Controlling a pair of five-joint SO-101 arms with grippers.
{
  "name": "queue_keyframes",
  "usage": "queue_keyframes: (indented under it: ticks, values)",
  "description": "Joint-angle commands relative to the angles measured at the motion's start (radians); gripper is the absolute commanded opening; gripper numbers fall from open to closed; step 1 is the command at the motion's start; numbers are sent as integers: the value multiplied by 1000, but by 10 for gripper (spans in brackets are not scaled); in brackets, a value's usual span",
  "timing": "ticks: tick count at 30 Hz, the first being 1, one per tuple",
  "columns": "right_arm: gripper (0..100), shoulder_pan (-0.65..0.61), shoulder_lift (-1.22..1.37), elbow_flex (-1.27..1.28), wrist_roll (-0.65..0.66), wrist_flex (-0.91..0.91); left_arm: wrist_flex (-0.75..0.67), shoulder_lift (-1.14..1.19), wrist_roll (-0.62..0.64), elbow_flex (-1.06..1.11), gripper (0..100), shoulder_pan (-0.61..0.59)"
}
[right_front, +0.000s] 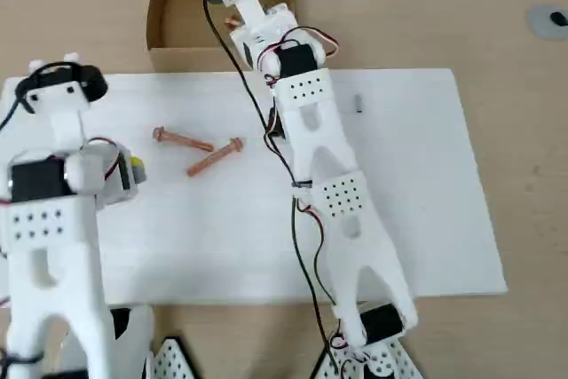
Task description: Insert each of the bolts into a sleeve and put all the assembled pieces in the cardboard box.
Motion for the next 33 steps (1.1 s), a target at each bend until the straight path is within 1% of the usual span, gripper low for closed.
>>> queue_keyframes:
  ticks: [1, 3, 7, 10, 15, 18, 21, 26, 33]
  values:
    - [168, 18, -193, -58, 3, 110, 58, 151, 187, -180, 196, 17]
    - [168, 16, -265, -58, 2, 163, 71, 263, 328, -259, 196, 20]
    - [168, 16, -397, -58, 2, 264, 64, 483, 517, -411, 200, 23]
    - [168, 19, -467, -58, 2, 358, 68, 657, 686, -516, 198, 46]
    - [168, 27, -526, -58, 0, 505, 71, 892, 818, -646, 197, 110]
    - [168, 27, -544, -58, 0, 583, 63, 992, 899, -709, 197, 121]
    - [168, 27, -561, -58, 0, 628, 57, 1073, 945, -807, 196, 118]
    - [168, 27, -588, -58, 0, 641, 57, 1188, 971, -968, 196, 120]
    - [168, 27, -634, -56, 0, 641, 2, 1411, 993, -1062, 196, 121]
